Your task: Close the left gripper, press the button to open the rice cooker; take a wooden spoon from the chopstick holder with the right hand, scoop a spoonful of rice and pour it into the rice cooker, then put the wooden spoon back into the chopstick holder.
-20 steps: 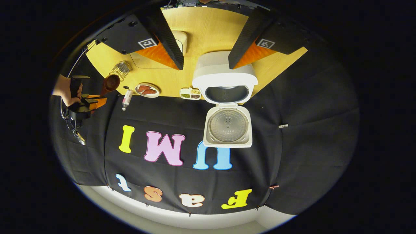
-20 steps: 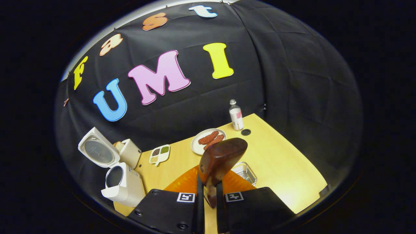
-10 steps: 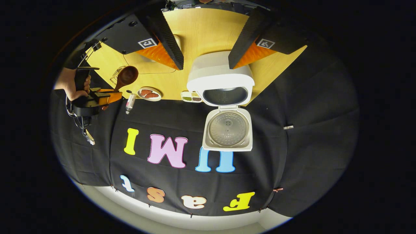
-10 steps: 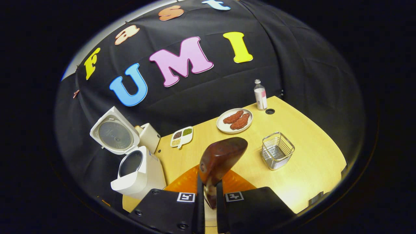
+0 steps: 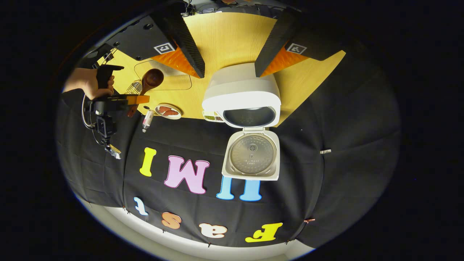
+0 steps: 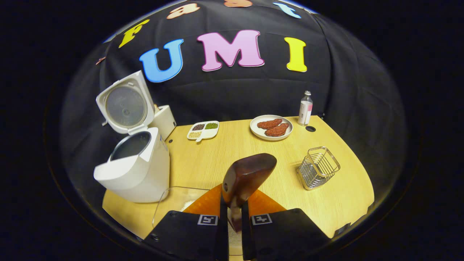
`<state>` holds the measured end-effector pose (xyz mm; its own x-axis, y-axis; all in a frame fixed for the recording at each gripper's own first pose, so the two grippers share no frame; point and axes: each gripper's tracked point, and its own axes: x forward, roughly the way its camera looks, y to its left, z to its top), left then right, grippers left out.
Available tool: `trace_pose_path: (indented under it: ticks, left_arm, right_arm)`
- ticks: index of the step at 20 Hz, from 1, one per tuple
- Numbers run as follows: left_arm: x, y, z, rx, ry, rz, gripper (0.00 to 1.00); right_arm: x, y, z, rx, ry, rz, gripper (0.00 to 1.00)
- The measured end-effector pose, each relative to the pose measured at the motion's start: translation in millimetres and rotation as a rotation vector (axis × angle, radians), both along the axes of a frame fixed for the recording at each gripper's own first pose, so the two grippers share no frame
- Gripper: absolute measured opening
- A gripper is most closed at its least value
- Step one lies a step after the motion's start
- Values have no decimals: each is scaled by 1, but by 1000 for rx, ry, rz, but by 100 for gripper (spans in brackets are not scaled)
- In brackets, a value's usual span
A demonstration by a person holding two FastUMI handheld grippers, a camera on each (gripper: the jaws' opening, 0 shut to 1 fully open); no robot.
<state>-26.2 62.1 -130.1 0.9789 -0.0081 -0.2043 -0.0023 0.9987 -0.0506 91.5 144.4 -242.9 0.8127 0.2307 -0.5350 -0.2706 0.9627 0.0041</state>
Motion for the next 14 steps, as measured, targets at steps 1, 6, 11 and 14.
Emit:
trace_pose_path:
  ticks: [1, 6, 11, 14]
  left_arm:
    - [1, 2, -3, -8, 3, -3, 95]
    - [4, 18, -9, 28, 7, -9, 96]
    - [8, 34, -11, 32, 11, -1, 96]
    - [7, 39, -21, 29, 34, 16, 95]
  right_arm:
    - [-3, 2, -6, -39, -7, 16, 19]
    - [-20, 8, -27, -128, -3, 17, 19]
    - [-61, 29, -46, -53, 87, -13, 19]
    - [-76, 51, -46, 31, 136, -34, 19]
